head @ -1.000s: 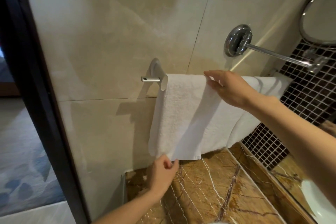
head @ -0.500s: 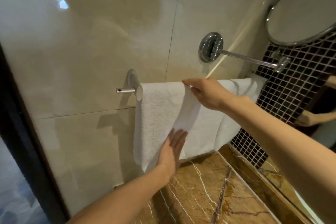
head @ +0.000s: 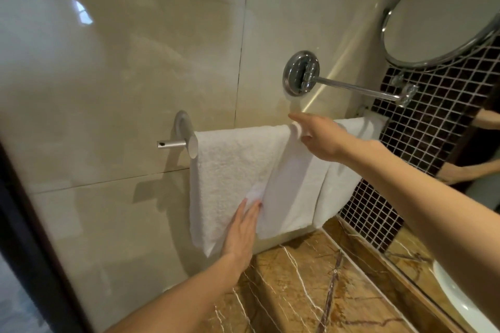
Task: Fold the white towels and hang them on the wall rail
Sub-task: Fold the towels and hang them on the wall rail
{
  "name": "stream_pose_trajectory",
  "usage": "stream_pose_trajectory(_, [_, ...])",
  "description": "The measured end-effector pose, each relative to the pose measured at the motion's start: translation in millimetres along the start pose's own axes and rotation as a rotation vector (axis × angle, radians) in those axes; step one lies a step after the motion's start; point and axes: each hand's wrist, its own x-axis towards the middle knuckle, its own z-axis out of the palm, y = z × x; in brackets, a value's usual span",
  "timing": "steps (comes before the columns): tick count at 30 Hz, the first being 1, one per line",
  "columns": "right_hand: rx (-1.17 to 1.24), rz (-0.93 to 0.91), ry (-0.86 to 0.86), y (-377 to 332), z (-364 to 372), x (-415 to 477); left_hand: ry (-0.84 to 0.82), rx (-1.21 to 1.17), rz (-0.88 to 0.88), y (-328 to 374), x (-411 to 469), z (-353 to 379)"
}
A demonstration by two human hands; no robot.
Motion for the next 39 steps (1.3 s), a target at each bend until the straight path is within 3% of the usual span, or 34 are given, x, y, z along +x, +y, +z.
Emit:
stream_pose_trajectory(3, [-0.025, 0.031, 0.022, 23.7, 6.5, 0.8, 0.043, -0.049, 0.017, -0.7, 1.4, -8.8])
stream_pose_trajectory(10, [0.013, -0.096, 0.201, 37.1, 23.7, 2.4, 0.059, -0.143, 0.067, -11.1, 13.1, -32.2])
stream_pose_trajectory(19, [0.111, -0.075, 0.141, 38.8, 17.5, -8.6, 0.187, -0.382, 0.179, -11.6, 25.4, -53.8])
stream_pose_trajectory(27, [0.123, 0.122, 0.120, 85.3, 13.6, -15.1, 0.488, -0.415, -0.038, -71.2, 79.3, -134.3])
stream_pose_trajectory(30, [0.087, 0.201, 0.099, 103.6, 11.9, -17.1, 0.427, -0.447, -0.181, -95.4, 106.1, -162.9])
stream_pose_trajectory(33, [0.054, 0.256, 0.044, 116.4, 13.7, -17.1, 0.258, -0.577, -0.301, -108.8, 126.7, -169.3])
stream_pose_trajectory(39, [0.046, 0.254, 0.040, 129.1, 14.0, -9.4, 0.266, -0.543, -0.251, -109.2, 136.4, -164.9])
